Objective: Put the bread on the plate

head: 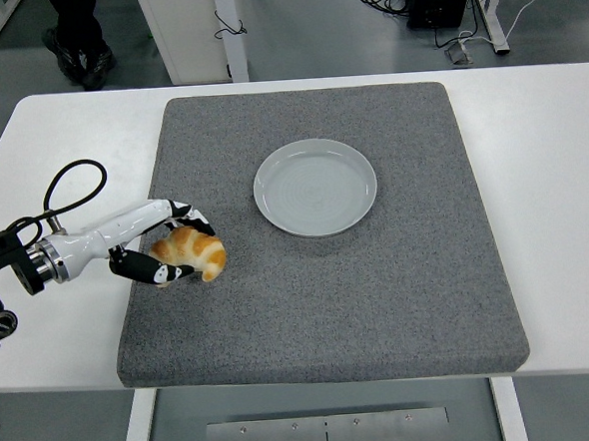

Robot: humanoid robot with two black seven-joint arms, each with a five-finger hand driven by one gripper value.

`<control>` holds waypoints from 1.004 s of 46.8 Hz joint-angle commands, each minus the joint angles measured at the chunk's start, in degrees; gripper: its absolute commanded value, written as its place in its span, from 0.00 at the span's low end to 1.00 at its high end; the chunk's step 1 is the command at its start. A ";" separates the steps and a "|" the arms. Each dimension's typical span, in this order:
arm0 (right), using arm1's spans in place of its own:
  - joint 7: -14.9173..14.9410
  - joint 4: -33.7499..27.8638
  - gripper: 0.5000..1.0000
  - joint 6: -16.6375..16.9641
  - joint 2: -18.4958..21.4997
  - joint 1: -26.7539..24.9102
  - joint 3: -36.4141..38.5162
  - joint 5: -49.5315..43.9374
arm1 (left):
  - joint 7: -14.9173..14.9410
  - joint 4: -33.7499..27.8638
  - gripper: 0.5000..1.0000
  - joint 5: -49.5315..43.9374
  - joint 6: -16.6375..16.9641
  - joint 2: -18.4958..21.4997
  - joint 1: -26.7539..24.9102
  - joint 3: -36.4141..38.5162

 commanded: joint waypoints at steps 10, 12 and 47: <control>0.01 0.00 1.00 0.00 0.00 0.00 0.00 0.00 | 0.00 1.39 0.00 -3.01 -3.72 2.65 -9.27 0.25; 0.01 0.00 1.00 0.00 0.00 0.00 0.00 0.00 | 0.00 2.27 0.00 -3.10 -4.43 2.65 -10.59 0.25; 0.01 0.00 1.00 0.00 0.00 0.00 -0.08 0.00 | 0.09 14.23 0.00 -3.45 -8.82 -5.60 -20.88 0.87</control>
